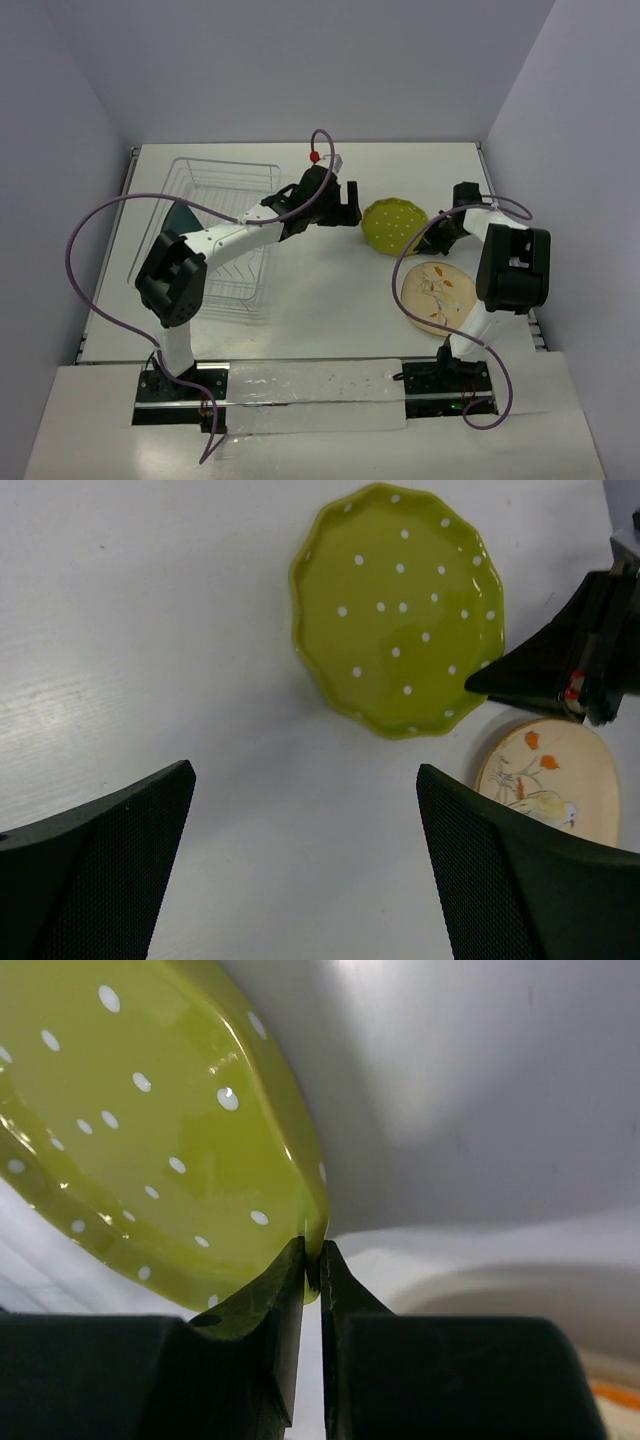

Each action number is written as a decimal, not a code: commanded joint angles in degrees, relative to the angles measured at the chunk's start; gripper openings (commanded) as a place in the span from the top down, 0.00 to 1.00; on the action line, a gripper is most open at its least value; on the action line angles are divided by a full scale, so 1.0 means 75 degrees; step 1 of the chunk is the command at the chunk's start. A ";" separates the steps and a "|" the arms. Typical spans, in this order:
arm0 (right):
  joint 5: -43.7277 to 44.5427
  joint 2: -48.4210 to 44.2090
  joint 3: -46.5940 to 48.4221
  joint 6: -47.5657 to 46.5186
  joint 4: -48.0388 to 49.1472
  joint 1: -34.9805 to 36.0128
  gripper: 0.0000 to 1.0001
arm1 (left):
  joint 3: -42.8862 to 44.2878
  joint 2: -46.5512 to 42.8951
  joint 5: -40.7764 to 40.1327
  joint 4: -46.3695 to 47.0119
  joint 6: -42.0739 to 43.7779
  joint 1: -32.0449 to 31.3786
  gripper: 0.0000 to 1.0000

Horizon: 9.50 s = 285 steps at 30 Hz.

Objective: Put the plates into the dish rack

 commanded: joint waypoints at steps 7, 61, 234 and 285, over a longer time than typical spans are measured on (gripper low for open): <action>-0.1939 -0.1185 -0.0802 0.0395 -0.0085 0.0065 1.00 | -0.0488 0.0246 0.0642 0.0912 -0.1978 -0.0110 0.01; -0.2890 -0.3025 -0.2055 0.0456 -0.0247 0.0907 0.93 | -0.1999 0.0357 0.0797 0.2821 -0.4821 -0.0603 1.00; -0.0340 -0.5255 -0.4888 0.0034 0.0655 -0.2960 0.05 | 0.0266 0.1918 0.2646 0.1109 -0.1022 -0.1423 0.03; -0.1254 -0.5572 -0.4795 -0.0218 0.0515 -0.2594 0.00 | -0.1276 0.1108 0.3924 0.5087 -0.2138 -0.1836 1.00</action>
